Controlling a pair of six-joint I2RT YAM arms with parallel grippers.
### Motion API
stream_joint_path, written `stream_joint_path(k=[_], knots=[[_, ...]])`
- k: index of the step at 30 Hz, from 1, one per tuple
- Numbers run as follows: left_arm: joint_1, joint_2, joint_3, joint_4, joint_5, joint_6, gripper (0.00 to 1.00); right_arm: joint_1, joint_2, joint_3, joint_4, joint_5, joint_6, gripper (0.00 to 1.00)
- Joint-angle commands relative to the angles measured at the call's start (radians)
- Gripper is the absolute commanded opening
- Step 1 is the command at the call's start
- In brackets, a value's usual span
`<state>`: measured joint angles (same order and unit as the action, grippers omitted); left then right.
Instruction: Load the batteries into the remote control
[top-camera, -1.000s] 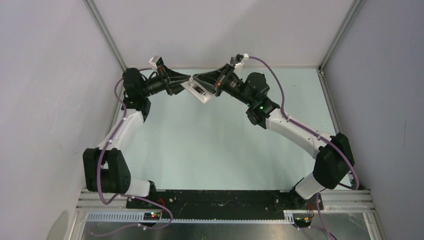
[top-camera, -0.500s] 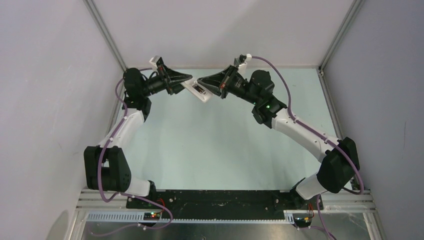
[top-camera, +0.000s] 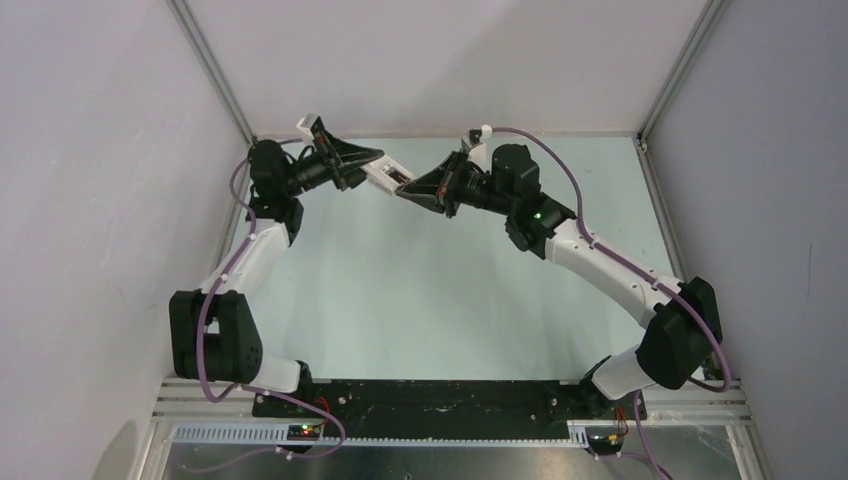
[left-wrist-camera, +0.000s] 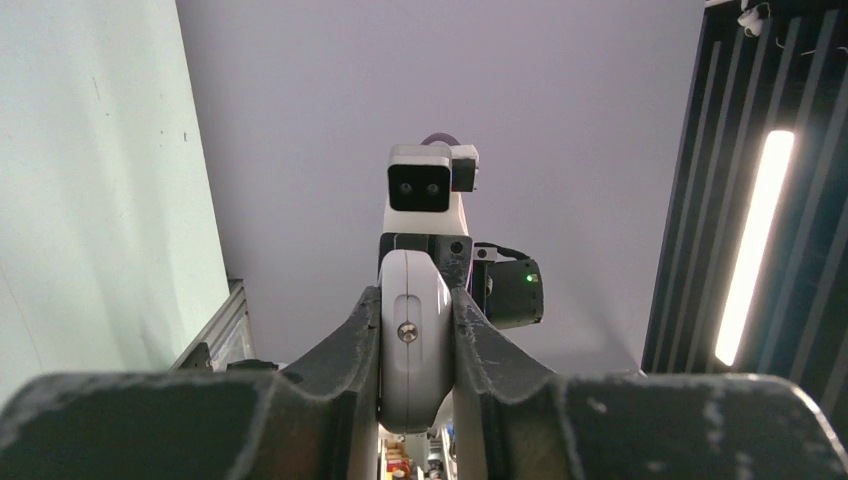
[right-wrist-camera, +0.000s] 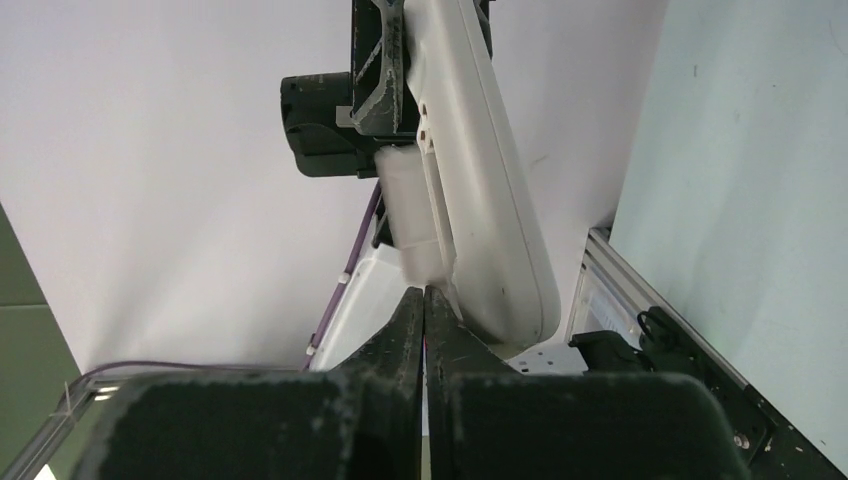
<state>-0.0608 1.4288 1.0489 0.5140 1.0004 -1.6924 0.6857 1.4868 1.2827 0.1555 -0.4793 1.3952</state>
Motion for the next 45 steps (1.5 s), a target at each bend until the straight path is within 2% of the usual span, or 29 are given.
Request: stream_joint_path(k=[1, 10, 14, 17, 18, 22, 25, 28, 31, 35, 40, 45], knots=[[-0.01, -0.033, 0.006, 0.08, 0.045, -0.015, 0.0, -0.009, -0.013, -0.013, -0.137, 0.025, -0.035, 0.0], [-0.01, -0.041, -0.069, 0.08, 0.019, 0.031, 0.0, -0.038, -0.036, -0.013, -0.21, 0.006, -0.067, 0.0], [-0.001, 0.004, -0.101, 0.078, 0.005, 0.106, 0.0, -0.066, -0.047, -0.012, -0.291, 0.006, -0.187, 0.07], [0.012, 0.028, -0.135, 0.075, -0.005, 0.151, 0.0, -0.072, -0.066, -0.006, -0.336, 0.027, -0.348, 0.19], [0.017, 0.04, -0.144, 0.075, -0.006, 0.207, 0.0, -0.074, -0.069, 0.0, -0.357, 0.038, -0.391, 0.22], [0.028, 0.121, -0.18, 0.056, 0.021, 0.368, 0.0, -0.074, -0.059, 0.042, -0.451, 0.084, -0.732, 0.32], [0.025, 0.169, -0.226, 0.053, 0.028, 0.447, 0.0, -0.056, -0.037, 0.043, -0.487, 0.108, -0.89, 0.43], [0.024, 0.205, -0.265, 0.044, 0.008, 0.517, 0.0, 0.024, -0.021, 0.043, -0.524, 0.216, -1.078, 0.52], [0.033, 0.225, -0.272, 0.026, -0.033, 0.564, 0.0, 0.13, 0.006, 0.042, -0.528, 0.311, -1.227, 0.65], [0.102, 0.255, -0.237, -0.012, -0.107, 0.647, 0.0, 0.274, 0.118, 0.044, -0.475, 0.342, -1.349, 0.77], [0.209, 0.278, -0.213, -0.034, -0.165, 0.666, 0.0, 0.34, 0.322, 0.107, -0.404, 0.332, -1.368, 0.9], [0.303, 0.252, -0.225, -0.048, -0.187, 0.693, 0.0, 0.39, 0.525, 0.258, -0.422, 0.376, -1.39, 0.93]])
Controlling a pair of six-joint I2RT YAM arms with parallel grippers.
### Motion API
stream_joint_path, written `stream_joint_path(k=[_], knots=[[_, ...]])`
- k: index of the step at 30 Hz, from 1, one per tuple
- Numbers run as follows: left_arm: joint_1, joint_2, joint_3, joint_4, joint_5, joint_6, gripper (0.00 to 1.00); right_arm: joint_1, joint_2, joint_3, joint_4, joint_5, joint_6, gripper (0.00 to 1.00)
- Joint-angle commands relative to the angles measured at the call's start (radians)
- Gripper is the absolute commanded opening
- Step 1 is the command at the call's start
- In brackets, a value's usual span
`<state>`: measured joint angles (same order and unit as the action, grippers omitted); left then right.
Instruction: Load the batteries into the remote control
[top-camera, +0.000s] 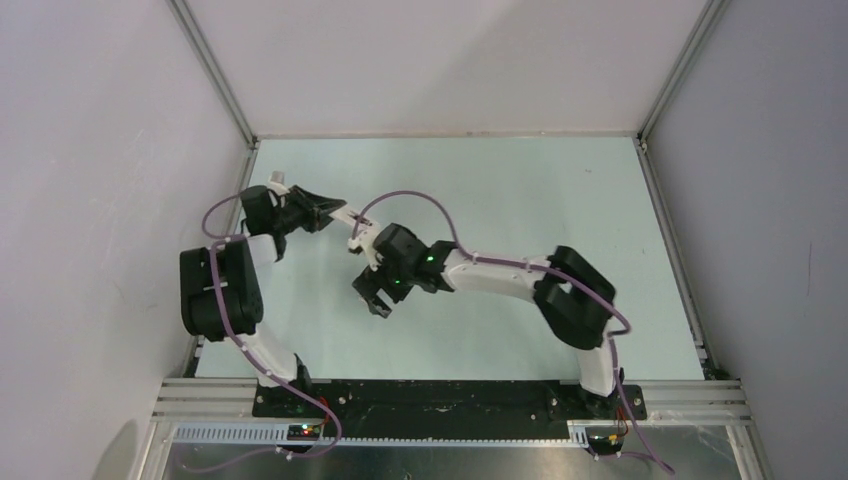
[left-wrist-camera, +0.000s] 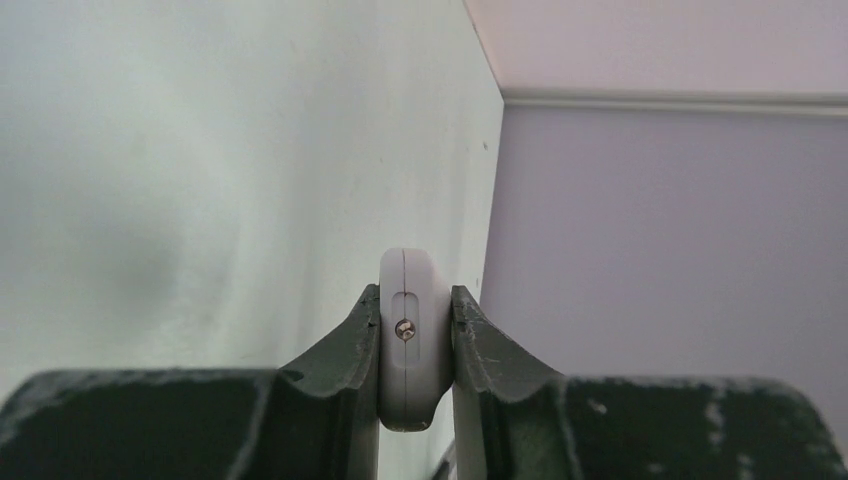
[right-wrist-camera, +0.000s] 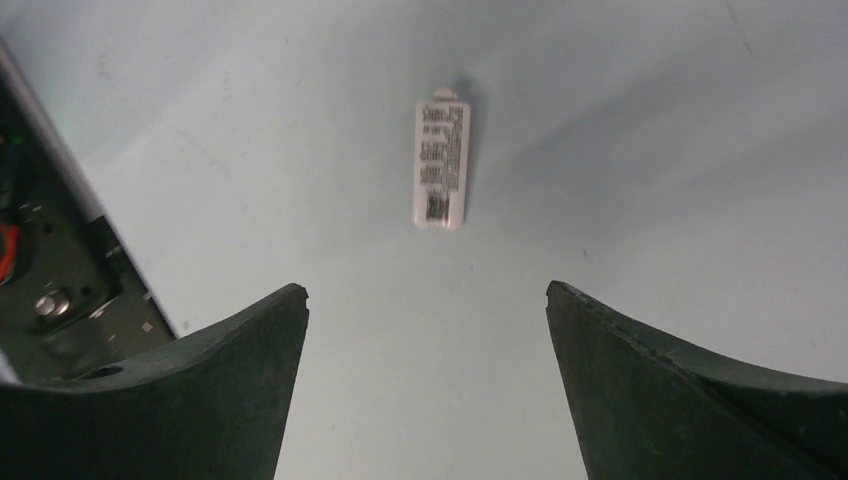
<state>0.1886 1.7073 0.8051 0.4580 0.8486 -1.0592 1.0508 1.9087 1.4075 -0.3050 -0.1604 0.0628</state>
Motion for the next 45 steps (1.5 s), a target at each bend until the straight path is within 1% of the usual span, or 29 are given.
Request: stream_joint_path(k=[1, 7, 10, 12, 16, 19, 21, 22, 23, 24, 25, 26, 29, 30, 31, 33, 35, 38, 41, 45], knots=[[0.061, -0.031, 0.015, 0.001, -0.039, 0.064, 0.0, 0.028, 0.126, 0.18, 0.034, 0.063, -0.058, 0.93], [0.117, -0.052, 0.0, -0.037, -0.074, 0.099, 0.0, 0.039, 0.299, 0.358, 0.001, 0.109, -0.103, 0.93], [0.158, -0.082, -0.02, -0.049, -0.119, 0.11, 0.0, 0.052, 0.363, 0.403, -0.005, 0.249, -0.084, 0.91], [0.177, -0.1, -0.029, -0.061, -0.139, 0.122, 0.0, 0.057, 0.39, 0.438, -0.024, 0.279, -0.081, 0.88], [0.187, -0.118, -0.043, -0.081, -0.175, 0.139, 0.0, 0.066, 0.402, 0.433, -0.054, 0.292, -0.086, 0.78], [0.189, -0.116, -0.045, -0.088, -0.182, 0.142, 0.0, 0.076, 0.393, 0.404, -0.053, 0.273, -0.104, 0.74], [0.19, -0.115, -0.044, -0.092, -0.183, 0.145, 0.0, 0.082, 0.393, 0.386, -0.055, 0.267, -0.103, 0.7], [0.19, -0.116, -0.043, -0.095, -0.184, 0.146, 0.0, 0.083, 0.395, 0.384, -0.059, 0.266, -0.102, 0.66], [0.19, -0.116, -0.043, -0.098, -0.185, 0.148, 0.0, 0.085, 0.398, 0.385, -0.067, 0.264, -0.099, 0.64], [0.19, -0.115, -0.042, -0.098, -0.185, 0.15, 0.0, 0.087, 0.398, 0.383, -0.071, 0.264, -0.097, 0.58], [0.19, -0.113, -0.042, -0.102, -0.185, 0.151, 0.0, 0.089, 0.396, 0.382, -0.077, 0.262, -0.094, 0.56], [0.189, -0.113, -0.041, -0.104, -0.185, 0.152, 0.0, 0.09, 0.394, 0.377, -0.079, 0.26, -0.091, 0.53], [0.19, -0.113, -0.04, -0.108, -0.183, 0.154, 0.0, 0.088, 0.373, 0.345, -0.082, 0.248, -0.07, 0.48], [0.189, -0.113, -0.04, -0.109, -0.183, 0.155, 0.0, 0.086, 0.367, 0.339, -0.082, 0.241, -0.068, 0.45], [0.19, -0.113, -0.038, -0.109, -0.182, 0.155, 0.0, 0.084, 0.354, 0.326, -0.084, 0.237, -0.046, 0.43], [0.19, -0.113, -0.038, -0.111, -0.182, 0.157, 0.0, 0.074, 0.333, 0.306, -0.094, 0.227, -0.012, 0.35], [0.19, -0.112, -0.04, -0.111, -0.181, 0.157, 0.0, 0.063, 0.304, 0.28, -0.103, 0.224, 0.034, 0.31], [0.187, -0.113, -0.041, -0.112, -0.176, 0.156, 0.0, 0.04, 0.235, 0.219, -0.104, 0.233, 0.095, 0.29], [0.171, -0.116, -0.046, -0.111, -0.173, 0.158, 0.0, 0.014, 0.158, 0.117, -0.097, 0.238, 0.142, 0.28], [0.099, -0.121, -0.058, -0.112, -0.178, 0.162, 0.0, -0.053, 0.022, -0.035, -0.094, 0.235, 0.244, 0.27]])
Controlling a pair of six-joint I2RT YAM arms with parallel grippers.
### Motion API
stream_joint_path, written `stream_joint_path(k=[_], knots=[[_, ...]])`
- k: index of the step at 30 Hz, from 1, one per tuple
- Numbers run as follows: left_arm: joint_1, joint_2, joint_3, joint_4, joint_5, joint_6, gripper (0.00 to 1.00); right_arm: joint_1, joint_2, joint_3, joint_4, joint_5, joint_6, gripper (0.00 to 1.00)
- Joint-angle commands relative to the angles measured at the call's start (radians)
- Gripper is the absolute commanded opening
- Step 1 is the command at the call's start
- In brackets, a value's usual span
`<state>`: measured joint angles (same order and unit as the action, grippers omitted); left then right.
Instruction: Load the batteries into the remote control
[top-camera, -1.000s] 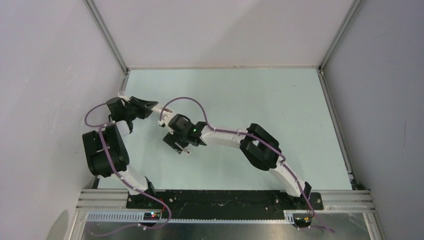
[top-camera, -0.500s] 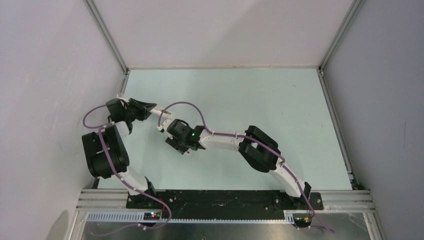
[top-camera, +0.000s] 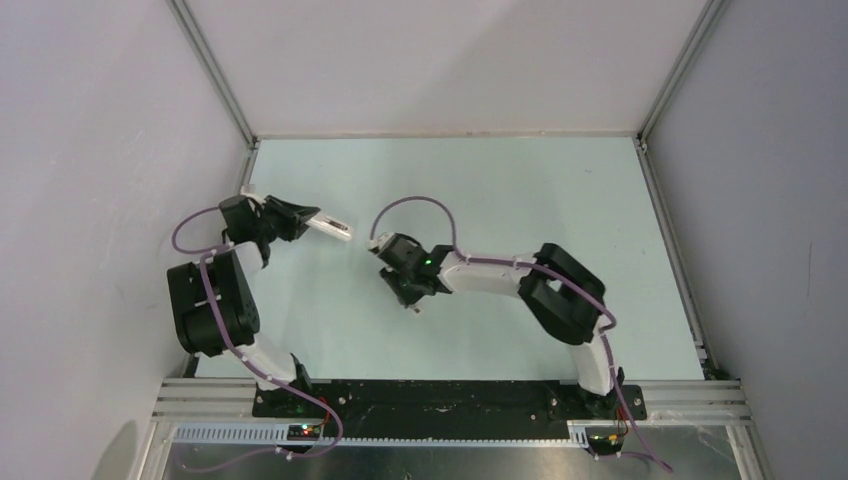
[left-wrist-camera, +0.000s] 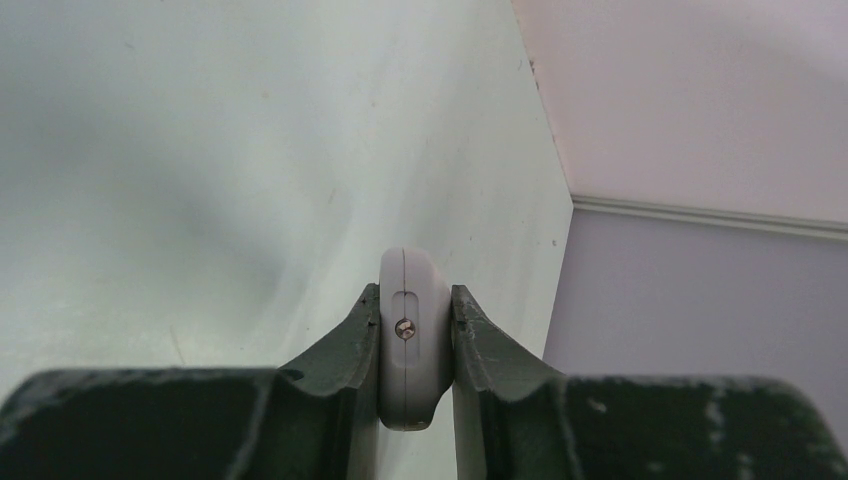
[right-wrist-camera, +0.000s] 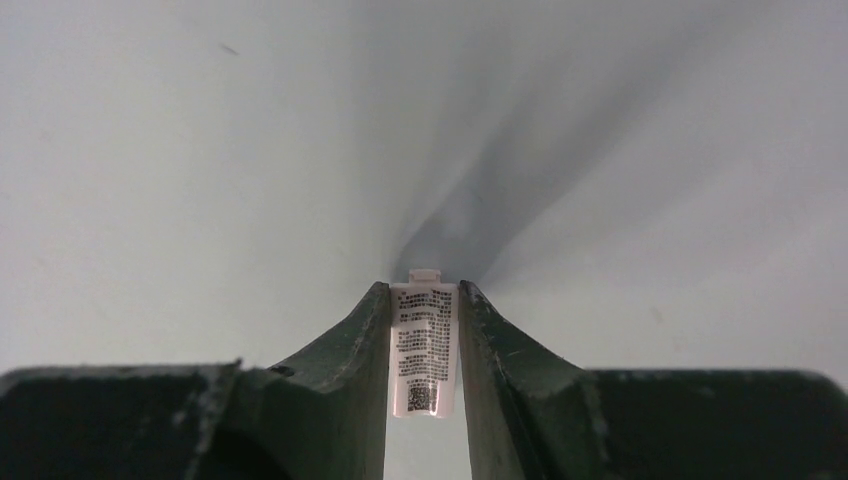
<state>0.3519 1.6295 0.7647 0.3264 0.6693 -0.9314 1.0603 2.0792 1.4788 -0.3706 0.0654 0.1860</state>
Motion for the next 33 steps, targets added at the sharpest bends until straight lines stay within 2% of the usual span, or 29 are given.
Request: stream_joint_path(k=[1, 6, 10, 14, 18, 24, 29, 33], knots=[[-0.105, -0.049, -0.022, 0.019, -0.003, 0.037, 0.0, -0.077, -0.197, -0.161, -0.027, 0.009, 0.162, 0.27], [-0.29, -0.112, -0.073, 0.021, -0.071, 0.016, 0.0, -0.202, -0.387, -0.323, -0.037, 0.021, 0.311, 0.27], [-0.535, -0.191, -0.124, 0.024, -0.2, -0.001, 0.0, -0.301, -0.496, -0.42, -0.036, 0.02, 0.381, 0.28], [-0.718, -0.229, -0.177, 0.114, -0.338, -0.057, 0.0, -0.385, -0.565, -0.467, -0.039, 0.011, 0.404, 0.28], [-0.864, -0.202, -0.205, 0.211, -0.477, -0.116, 0.0, -0.455, -0.614, -0.485, -0.024, -0.023, 0.431, 0.28], [-0.958, -0.122, -0.21, 0.31, -0.602, -0.144, 0.0, -0.555, -0.662, -0.515, 0.011, -0.13, 0.476, 0.28], [-1.011, -0.049, -0.225, 0.341, -0.663, -0.156, 0.0, -0.582, -0.659, -0.518, 0.02, -0.186, 0.481, 0.27], [-1.048, -0.049, -0.275, 0.361, -0.743, -0.178, 0.06, -0.597, -0.658, -0.525, 0.02, -0.208, 0.489, 0.27]])
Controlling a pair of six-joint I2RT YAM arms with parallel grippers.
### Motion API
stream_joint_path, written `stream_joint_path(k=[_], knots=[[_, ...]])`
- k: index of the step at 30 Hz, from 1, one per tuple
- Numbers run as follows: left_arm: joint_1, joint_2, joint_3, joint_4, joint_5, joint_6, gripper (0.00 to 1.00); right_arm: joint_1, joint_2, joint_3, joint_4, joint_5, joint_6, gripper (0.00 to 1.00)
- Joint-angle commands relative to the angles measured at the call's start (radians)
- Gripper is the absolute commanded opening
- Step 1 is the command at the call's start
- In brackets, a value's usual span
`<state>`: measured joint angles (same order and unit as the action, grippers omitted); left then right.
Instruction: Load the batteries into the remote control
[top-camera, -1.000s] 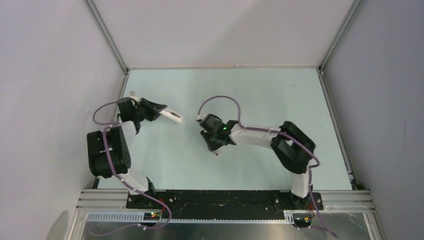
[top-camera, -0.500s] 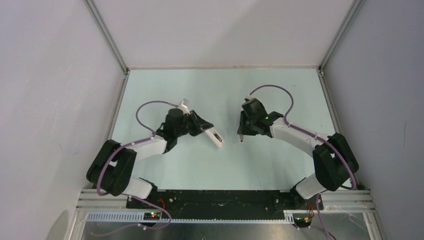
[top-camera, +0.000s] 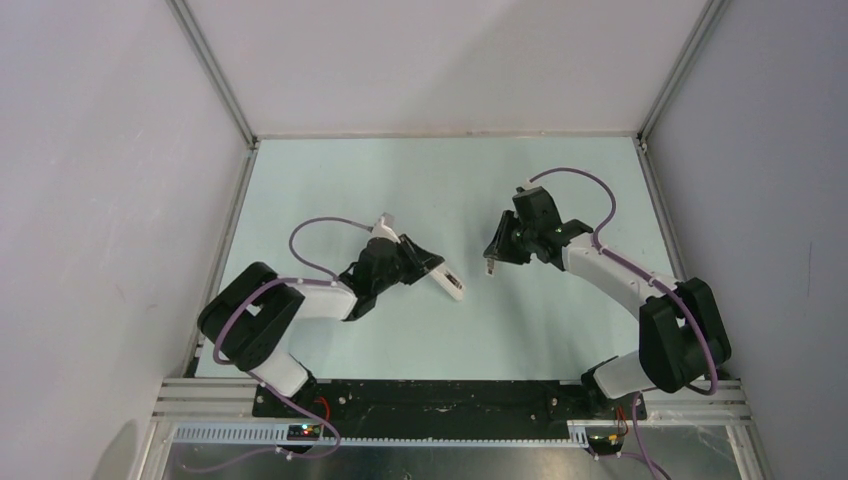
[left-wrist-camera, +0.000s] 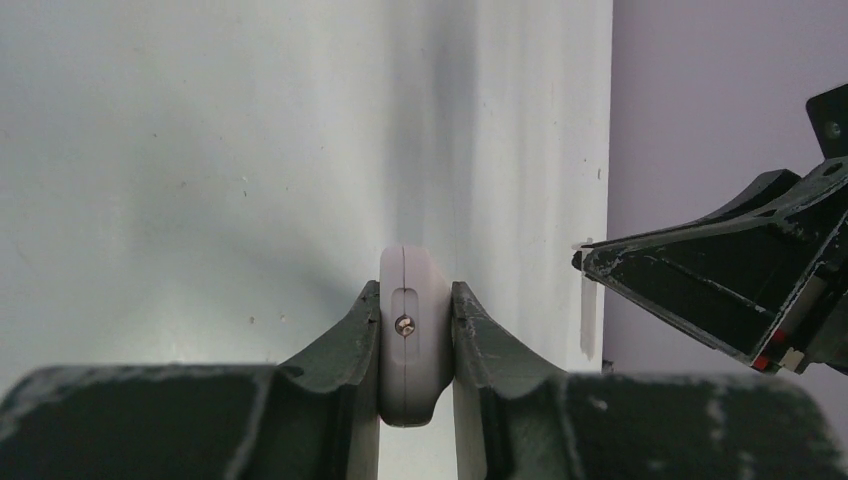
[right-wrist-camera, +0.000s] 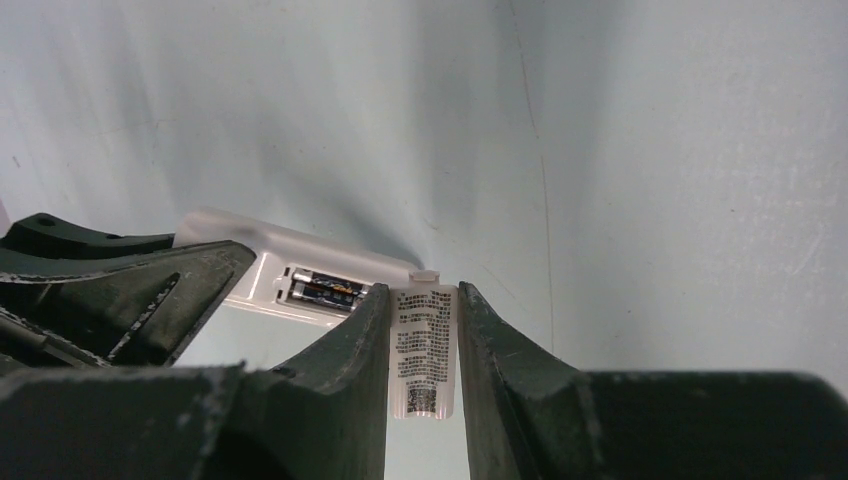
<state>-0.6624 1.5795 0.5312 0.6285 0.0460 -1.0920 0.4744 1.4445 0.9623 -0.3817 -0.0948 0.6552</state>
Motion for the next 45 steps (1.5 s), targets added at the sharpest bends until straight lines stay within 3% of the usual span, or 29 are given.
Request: stream_joint_path(k=[1, 10, 19, 21, 27, 31, 34, 36, 39, 45], knots=[[-0.038, -0.007, -0.064, 0.061, -0.141, -0.026, 0.09, -0.015, -0.025, -0.009, 0.032, -0.053, 0.023, 0.27], [-0.11, -0.061, -0.215, 0.065, -0.291, -0.14, 0.38, -0.022, -0.028, -0.023, 0.046, -0.08, 0.054, 0.26], [-0.12, -0.048, -0.271, 0.078, -0.272, -0.12, 0.54, -0.017, -0.037, -0.056, 0.079, -0.103, 0.088, 0.26], [-0.119, -0.065, -0.288, 0.079, -0.278, -0.121, 0.61, -0.016, -0.042, -0.064, 0.08, -0.102, 0.093, 0.26], [-0.119, -0.166, -0.357, 0.057, -0.315, -0.155, 0.97, -0.016, -0.061, -0.076, 0.075, -0.102, 0.128, 0.25], [-0.12, -0.299, -0.354, -0.13, -0.383, -0.191, 1.0, -0.017, -0.071, -0.077, 0.072, -0.109, 0.189, 0.24], [-0.12, -0.377, -0.295, -0.459, -0.455, -0.218, 1.0, -0.017, -0.074, -0.077, 0.074, -0.117, 0.231, 0.24], [-0.12, -0.422, -0.261, -0.576, -0.505, -0.211, 1.0, -0.018, -0.076, -0.081, 0.079, -0.124, 0.27, 0.24], [-0.137, -0.513, -0.236, -0.634, -0.532, -0.154, 0.99, -0.02, -0.087, -0.104, 0.105, -0.129, 0.366, 0.24], [-0.319, -0.671, -0.085, -0.723, -0.724, 0.08, 0.99, -0.02, -0.108, -0.161, 0.131, -0.157, 0.581, 0.23]])
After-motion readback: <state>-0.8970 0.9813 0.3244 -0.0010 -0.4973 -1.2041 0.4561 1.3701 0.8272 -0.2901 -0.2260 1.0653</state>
